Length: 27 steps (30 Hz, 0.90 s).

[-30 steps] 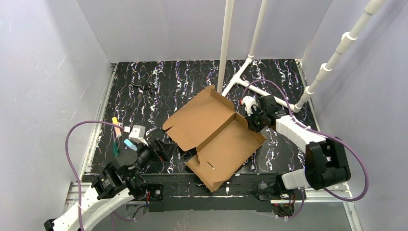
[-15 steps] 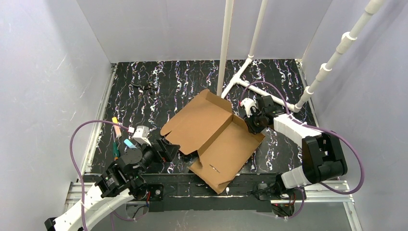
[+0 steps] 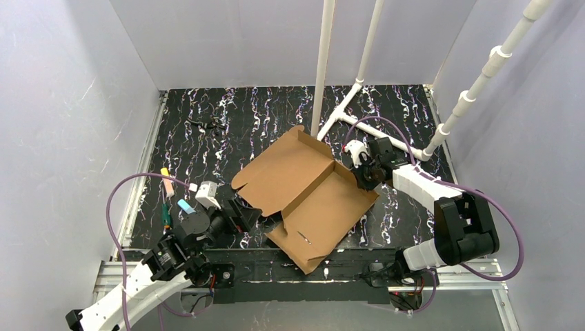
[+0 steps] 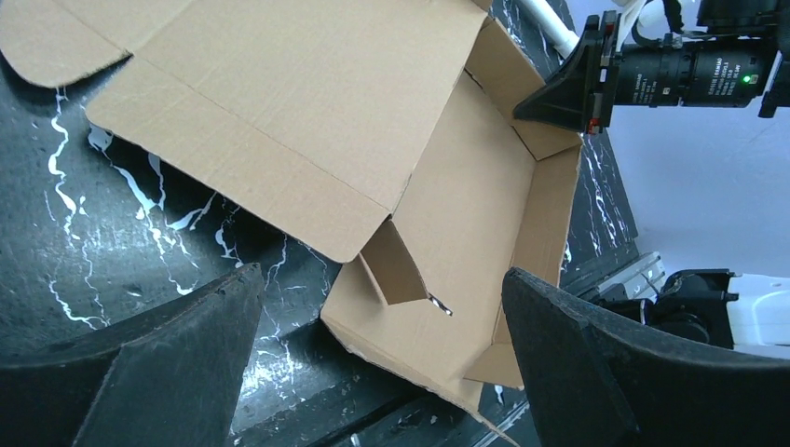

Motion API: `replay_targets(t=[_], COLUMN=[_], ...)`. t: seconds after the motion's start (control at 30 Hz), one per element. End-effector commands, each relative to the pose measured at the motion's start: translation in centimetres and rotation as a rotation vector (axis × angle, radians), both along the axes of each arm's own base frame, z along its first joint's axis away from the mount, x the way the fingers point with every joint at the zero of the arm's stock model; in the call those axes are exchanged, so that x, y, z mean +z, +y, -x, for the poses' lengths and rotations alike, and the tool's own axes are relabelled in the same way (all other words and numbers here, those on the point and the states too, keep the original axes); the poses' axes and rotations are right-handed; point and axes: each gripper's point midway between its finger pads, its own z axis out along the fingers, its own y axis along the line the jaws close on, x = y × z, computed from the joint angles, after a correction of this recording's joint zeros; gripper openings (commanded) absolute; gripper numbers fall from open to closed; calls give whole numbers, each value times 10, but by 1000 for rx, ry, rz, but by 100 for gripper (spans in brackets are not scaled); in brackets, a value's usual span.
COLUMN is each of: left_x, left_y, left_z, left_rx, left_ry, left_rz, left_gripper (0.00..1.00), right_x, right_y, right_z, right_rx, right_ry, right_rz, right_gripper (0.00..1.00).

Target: Fold the paper box

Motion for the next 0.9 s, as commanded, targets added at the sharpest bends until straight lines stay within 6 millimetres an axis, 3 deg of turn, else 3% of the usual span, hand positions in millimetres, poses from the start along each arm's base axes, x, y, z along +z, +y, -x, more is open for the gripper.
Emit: replay_targets(t=[0.0, 0.1, 0.2, 0.37, 0.4, 0.47, 0.57, 0.73, 0.87], left_x=[0, -2, -8, -5, -5, -6, -7, -3, 1], left_y=[-9, -14, -19, -26, -25, -24, -20, -11, -6], left_z=[-5, -7, -10, -12, -11, -10, -8, -5, -4], left_rx=[18, 27, 36, 17, 15, 12, 13, 27, 40], left_ry=[29, 56, 80, 74, 77, 80, 83, 59, 50], left_rz=[54, 71, 96, 105, 94, 75, 66, 69, 73], left_gripper=[98, 98, 98, 98, 98, 98, 98, 98, 98], right_x=[11, 7, 0, 7, 8, 11, 14, 17, 20], right_y=[5, 8, 8, 11, 12, 14, 16, 21, 24], right_z=[-9, -9, -9, -8, -6, -4, -2, -3, -8], right_rx=[-7, 3, 3, 22, 34, 49, 67, 83, 84], right_ry=[-46, -28, -1, -19, -12, -8, -3, 7, 0], right_rz=[-33, -43, -33, -54, -65, -85, -108, -134, -142], right_gripper=[21, 26, 1, 1, 4, 26, 43, 54, 57])
